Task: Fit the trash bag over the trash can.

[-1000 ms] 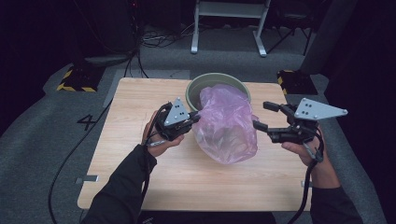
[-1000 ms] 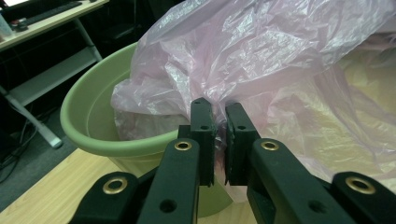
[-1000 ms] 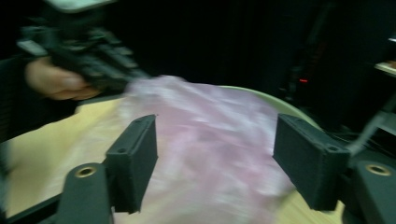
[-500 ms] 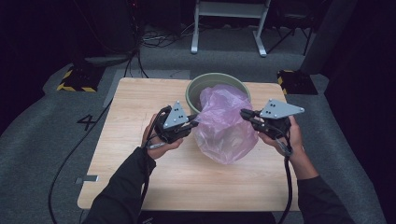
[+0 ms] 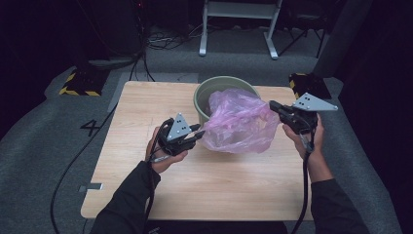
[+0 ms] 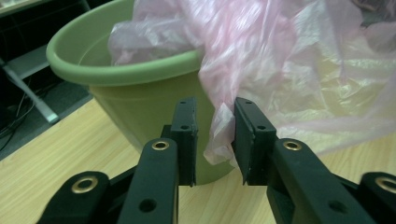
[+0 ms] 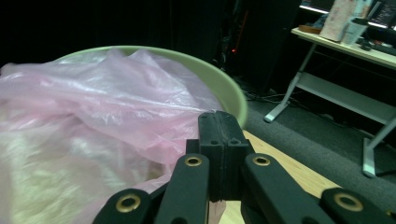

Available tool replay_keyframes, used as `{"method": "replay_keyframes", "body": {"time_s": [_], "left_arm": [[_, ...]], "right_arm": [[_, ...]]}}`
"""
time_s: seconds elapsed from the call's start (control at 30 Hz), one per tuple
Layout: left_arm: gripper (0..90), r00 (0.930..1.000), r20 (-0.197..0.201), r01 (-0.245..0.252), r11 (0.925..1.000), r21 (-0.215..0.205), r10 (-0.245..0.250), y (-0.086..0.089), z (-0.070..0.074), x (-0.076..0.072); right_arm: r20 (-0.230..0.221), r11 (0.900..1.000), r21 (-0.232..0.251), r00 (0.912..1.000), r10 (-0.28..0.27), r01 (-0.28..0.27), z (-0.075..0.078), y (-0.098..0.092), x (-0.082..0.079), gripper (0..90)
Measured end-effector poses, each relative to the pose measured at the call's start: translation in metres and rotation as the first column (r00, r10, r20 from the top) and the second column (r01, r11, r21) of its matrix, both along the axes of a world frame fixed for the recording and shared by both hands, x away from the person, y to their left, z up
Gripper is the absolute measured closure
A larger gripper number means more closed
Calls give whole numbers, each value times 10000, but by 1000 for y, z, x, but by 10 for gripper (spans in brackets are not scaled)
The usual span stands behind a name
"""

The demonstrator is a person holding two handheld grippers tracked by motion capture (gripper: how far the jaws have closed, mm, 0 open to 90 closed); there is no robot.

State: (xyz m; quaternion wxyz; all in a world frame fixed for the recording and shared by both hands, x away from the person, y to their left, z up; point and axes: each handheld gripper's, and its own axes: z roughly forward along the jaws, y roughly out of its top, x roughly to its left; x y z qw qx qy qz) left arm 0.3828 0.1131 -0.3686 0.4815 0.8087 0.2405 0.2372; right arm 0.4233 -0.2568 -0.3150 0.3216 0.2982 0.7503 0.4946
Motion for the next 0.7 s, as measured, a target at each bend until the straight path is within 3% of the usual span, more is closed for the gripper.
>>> {"method": "replay_keyframes", "body": {"time_s": [0.03, 0.13, 0.23, 0.37, 0.43, 0.53, 0.63, 0.67, 0.7], "left_arm": [[708, 10000, -7, -7, 10000, 26, 7, 1, -1, 1], [801, 9991, 235, -346, 9991, 239, 340, 2, -2, 4], [873, 9985, 189, -517, 9980, 369, 510, 6, -4, 10], [889, 9986, -23, -520, 9973, 526, 522, 9, -8, 16], [873, 9987, -48, -501, 9982, 331, 503, 11, -10, 16], [668, 9983, -55, -579, 9982, -136, 578, 15, -7, 14], [426, 9998, -94, -156, 9958, -897, 148, 19, 3, 10], [382, 9999, -117, 67, 9931, -1168, -81, 20, 10, 8], [310, 9998, -53, 193, 9924, -1214, -201, 18, 14, 6]], "right_arm": [[-43, 9998, 197, 10000, -22, 23, -1, -2, 3, 900], [37, 9995, 171, 9997, -254, 253, -3, -5, 9, 900], [-160, 9990, 160, 9990, -418, 420, -10, -5, 18, 900], [-217, 9984, 47, 9981, -571, 572, -17, -5, 26, 881], [-309, 9987, 307, 9988, -392, 401, -20, -8, 27, 860], [-292, 9988, 481, 9996, -19, 34, -22, -12, 24, 835], [-165, 9978, 474, 9988, 461, -453, -18, -14, 14, 835], [-144, 9973, 435, 9981, 596, -589, -17, -14, 12, 834], [-79, 9955, 315, 9959, 902, -899, -15, -12, 8, 797]]}}
